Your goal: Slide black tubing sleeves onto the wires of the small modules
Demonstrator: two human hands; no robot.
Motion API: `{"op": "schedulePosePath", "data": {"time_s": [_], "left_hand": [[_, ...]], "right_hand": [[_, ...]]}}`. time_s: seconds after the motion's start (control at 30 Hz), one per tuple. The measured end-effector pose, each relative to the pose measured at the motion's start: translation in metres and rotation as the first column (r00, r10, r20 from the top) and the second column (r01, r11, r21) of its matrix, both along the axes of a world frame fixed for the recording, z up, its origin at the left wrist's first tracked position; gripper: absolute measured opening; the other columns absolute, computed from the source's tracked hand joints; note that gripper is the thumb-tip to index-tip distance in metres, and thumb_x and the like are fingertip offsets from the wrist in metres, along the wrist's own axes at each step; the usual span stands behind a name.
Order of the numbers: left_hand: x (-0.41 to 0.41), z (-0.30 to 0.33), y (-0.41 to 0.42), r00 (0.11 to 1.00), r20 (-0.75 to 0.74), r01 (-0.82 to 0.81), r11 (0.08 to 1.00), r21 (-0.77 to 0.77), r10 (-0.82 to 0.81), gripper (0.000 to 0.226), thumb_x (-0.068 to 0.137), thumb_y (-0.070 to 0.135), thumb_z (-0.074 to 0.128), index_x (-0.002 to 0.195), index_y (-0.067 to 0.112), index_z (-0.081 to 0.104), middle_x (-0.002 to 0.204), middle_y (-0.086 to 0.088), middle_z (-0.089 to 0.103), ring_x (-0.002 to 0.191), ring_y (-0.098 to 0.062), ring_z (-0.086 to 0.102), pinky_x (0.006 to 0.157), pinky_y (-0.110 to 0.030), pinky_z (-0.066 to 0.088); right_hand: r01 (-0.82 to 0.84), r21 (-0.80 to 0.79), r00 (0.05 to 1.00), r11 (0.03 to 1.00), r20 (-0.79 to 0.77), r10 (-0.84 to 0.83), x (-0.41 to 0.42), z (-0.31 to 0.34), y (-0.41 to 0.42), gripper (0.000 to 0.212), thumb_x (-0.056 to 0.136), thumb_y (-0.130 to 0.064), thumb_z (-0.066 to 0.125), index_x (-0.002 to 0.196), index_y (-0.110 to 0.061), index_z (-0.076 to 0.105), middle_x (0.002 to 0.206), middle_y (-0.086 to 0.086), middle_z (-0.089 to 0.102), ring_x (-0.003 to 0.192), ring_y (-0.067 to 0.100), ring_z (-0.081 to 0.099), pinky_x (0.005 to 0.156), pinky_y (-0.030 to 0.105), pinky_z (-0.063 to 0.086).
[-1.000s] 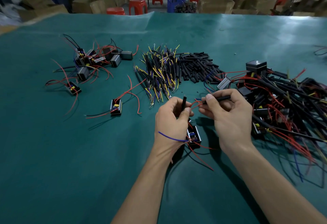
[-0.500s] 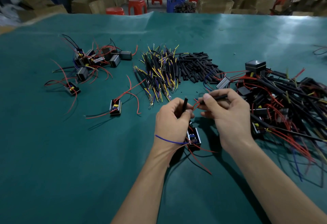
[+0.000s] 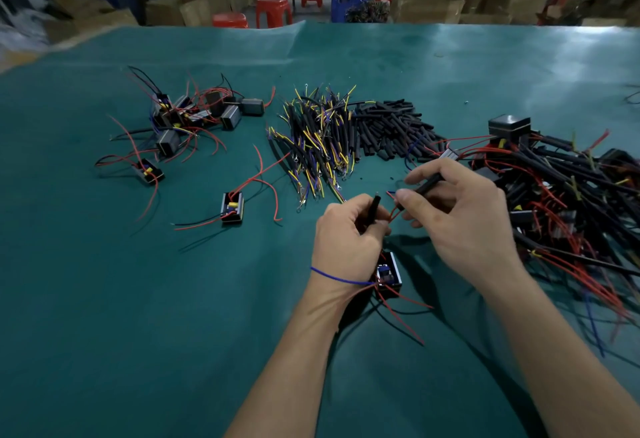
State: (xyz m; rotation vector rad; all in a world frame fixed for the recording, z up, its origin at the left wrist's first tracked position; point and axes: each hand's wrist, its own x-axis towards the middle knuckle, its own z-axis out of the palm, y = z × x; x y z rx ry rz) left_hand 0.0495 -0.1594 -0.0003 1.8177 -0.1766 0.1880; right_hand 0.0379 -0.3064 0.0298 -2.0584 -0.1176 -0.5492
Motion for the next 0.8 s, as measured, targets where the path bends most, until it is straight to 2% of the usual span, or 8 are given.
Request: {"op": "schedulePosePath", "data": {"time_s": [0.1, 0.2, 0.33, 0.47, 0.57, 0.7, 0.8], "left_hand": [[0.001, -0.002, 0.001, 1.0, 0.001, 0.006, 1.0, 0.025, -0.006, 0.012, 0.072, 0.022, 0.061, 0.077, 0.016, 0.07, 0.072, -0.003, 0.074, 0.074, -0.026, 0.07, 0.074, -0.044, 0.056], [0.0, -0.002, 0.0, 1.0, -0.008, 0.009, 1.0, 0.026, -0.009, 0.012, 0.073, 0.023, 0.063, 0.079, 0.017, 0.072, 0.074, -0.002, 0.075, 0.076, -0.025, 0.071, 0.076, -0.044, 0.057], [0.001, -0.004, 0.001, 1.0, -0.008, -0.003, 1.0, 0.005, 0.003, 0.006, 0.072, 0.022, 0.066, 0.077, 0.02, 0.064, 0.074, 0.0, 0.074, 0.073, -0.023, 0.071, 0.074, -0.045, 0.058], [0.002, -0.005, 0.003, 1.0, 0.001, -0.012, 0.999, -0.03, 0.012, 0.013, 0.071, 0.019, 0.068, 0.081, 0.024, 0.06, 0.075, 0.002, 0.072, 0.072, -0.018, 0.07, 0.075, -0.044, 0.059], [0.001, -0.004, 0.003, 1.0, 0.023, 0.003, 1.0, -0.013, -0.002, 0.011, 0.074, 0.021, 0.067, 0.081, 0.023, 0.06, 0.076, 0.005, 0.072, 0.072, -0.013, 0.07, 0.075, -0.042, 0.058], [0.0, -0.004, 0.003, 0.999, 0.042, 0.014, 1.0, 0.002, -0.014, 0.013, 0.075, 0.02, 0.065, 0.088, 0.02, 0.067, 0.086, 0.008, 0.075, 0.085, -0.016, 0.071, 0.081, -0.043, 0.057], [-0.002, -0.002, 0.004, 0.998, 0.052, 0.022, 0.999, 0.041, -0.024, 0.019, 0.072, 0.02, 0.069, 0.091, 0.02, 0.071, 0.088, 0.008, 0.074, 0.087, -0.014, 0.07, 0.082, -0.039, 0.057]], "right_hand": [[-0.006, -0.076, 1.0, 0.997, 0.012, 0.007, -0.001, 0.002, 0.0, 0.014, 0.088, -0.024, 0.079, 0.091, -0.028, 0.066, 0.068, -0.011, 0.073, 0.062, 0.011, 0.071, 0.069, 0.043, 0.061], [-0.023, -0.032, 1.0, 0.999, -0.022, 0.023, 0.0, 0.002, 0.001, 0.014, 0.088, -0.02, 0.079, 0.087, -0.025, 0.066, 0.067, -0.01, 0.073, 0.063, 0.009, 0.072, 0.07, 0.044, 0.061], [-0.039, 0.024, 0.997, 0.999, -0.066, 0.041, 0.002, -0.004, 0.004, 0.015, 0.087, -0.016, 0.079, 0.086, -0.022, 0.066, 0.068, -0.006, 0.074, 0.063, 0.011, 0.073, 0.071, 0.048, 0.061], [-0.007, -0.021, 0.999, 1.0, -0.05, 0.006, 0.001, -0.014, 0.01, 0.015, 0.086, -0.02, 0.079, 0.089, -0.025, 0.065, 0.065, -0.012, 0.072, 0.059, 0.006, 0.068, 0.066, 0.037, 0.058], [0.022, -0.019, 0.998, 1.0, -0.064, -0.023, 0.002, -0.016, 0.008, 0.016, 0.086, -0.023, 0.08, 0.093, -0.027, 0.066, 0.063, -0.01, 0.071, 0.056, 0.006, 0.065, 0.065, 0.034, 0.056], [0.077, 0.142, 0.996, 0.987, -0.059, -0.069, 0.005, -0.012, 0.001, 0.018, 0.085, -0.019, 0.081, 0.092, -0.025, 0.067, 0.067, -0.006, 0.074, 0.058, 0.011, 0.071, 0.071, 0.046, 0.062], [0.098, 0.155, 0.995, 0.983, -0.034, -0.094, 0.004, -0.01, -0.003, 0.018, 0.085, -0.021, 0.081, 0.092, -0.026, 0.066, 0.067, -0.005, 0.074, 0.06, 0.015, 0.073, 0.071, 0.051, 0.062]]}}
